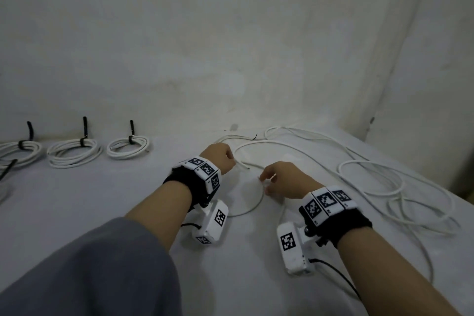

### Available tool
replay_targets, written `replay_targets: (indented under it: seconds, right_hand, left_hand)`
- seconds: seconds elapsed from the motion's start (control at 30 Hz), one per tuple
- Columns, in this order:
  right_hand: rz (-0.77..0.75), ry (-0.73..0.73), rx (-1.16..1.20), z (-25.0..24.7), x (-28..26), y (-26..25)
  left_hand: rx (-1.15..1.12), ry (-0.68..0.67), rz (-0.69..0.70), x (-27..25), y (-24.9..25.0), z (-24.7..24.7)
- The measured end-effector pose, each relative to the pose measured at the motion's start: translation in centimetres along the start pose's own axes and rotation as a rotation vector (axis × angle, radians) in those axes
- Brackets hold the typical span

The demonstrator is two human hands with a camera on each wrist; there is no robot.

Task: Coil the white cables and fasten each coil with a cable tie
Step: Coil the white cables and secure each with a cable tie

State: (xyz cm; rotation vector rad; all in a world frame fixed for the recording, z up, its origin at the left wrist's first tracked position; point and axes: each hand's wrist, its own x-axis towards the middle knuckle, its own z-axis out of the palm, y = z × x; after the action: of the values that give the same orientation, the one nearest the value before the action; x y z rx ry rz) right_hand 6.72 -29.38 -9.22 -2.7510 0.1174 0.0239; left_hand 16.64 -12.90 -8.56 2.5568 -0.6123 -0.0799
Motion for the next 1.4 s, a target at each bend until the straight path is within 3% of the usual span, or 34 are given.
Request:
replay_targets:
  seconds: [0.13,0.33,0.53,0.63,0.73,0.8,0.9,1.0,1.1,1.17,1.27,1.33,1.4]
  right_hand:
    - [-0.007,0.007,0.056,0.2,0.7,0.9]
    - [-0.018,0.059,0.200,1.1,1.0,2.6]
    - [-0.040,0.051,0.196,1.4,1.1,2.8]
    - [-0.040,0.167,0.223,1.3,1.2,2.7]
    - [-0.127,0.514,0.399,0.4,0.9,1.6]
    - [-0.262,0.639,0.415,-0.4,0.7,0.4]
    - [-0.374,0.631,0.276,-0.9,1.2,-1.7]
    - [-0.456,0.610,0.209,-1.5,1.9,-4.2]
    - [-0.583,0.625,0.226,-2.8,2.1,-7.3]
    - [-0.602,0.498,0.317,-3.5,1.9,-9.7]
    - [-0.600,0.310,0.428,-3.4,1.4,-12.5]
    - [-0.624,0.260,0.421,-2.9,1.4,-13.9]
    - [-0.649,0.288,0.429,-2.4,1.6,-14.8]
  left_hand:
    - [-0.075,-0.016,-0.087,2.7,0.6,1.3]
    - [-0.112,0.061,-0.177,4.6,1.1,2.0]
    - [-0.345,-0.123,-0.275,4.5,1.3,0.7]
    - [-0.423,-0.101,-0.145,2.4,2.2,-1.0]
    - [-0.402,-0.103,0.020,-0.6,2.2,-2.7]
    - [-0.350,-0.145,0.119,-3.1,2.0,-4.0]
    - [-0.267,-0.179,0.238,-6.9,1.9,-6.2]
    - [-0.265,-0.212,0.239,-9.7,1.3,-7.7]
    - [-0.467,-0.217,0.127,-11.3,0.4,-8.3]
    - [-0.585,-0.092,0.019,-11.6,-0.2,-8.5]
    - [-0.935,0.055,-0.098,-12.2,-1.2,-9.6]
    - [-1.213,0.046,-0.073,-13.0,-2.2,-10.6]
    - [-1.469,-0.004,0.039,-13.8,-3.7,-11.6]
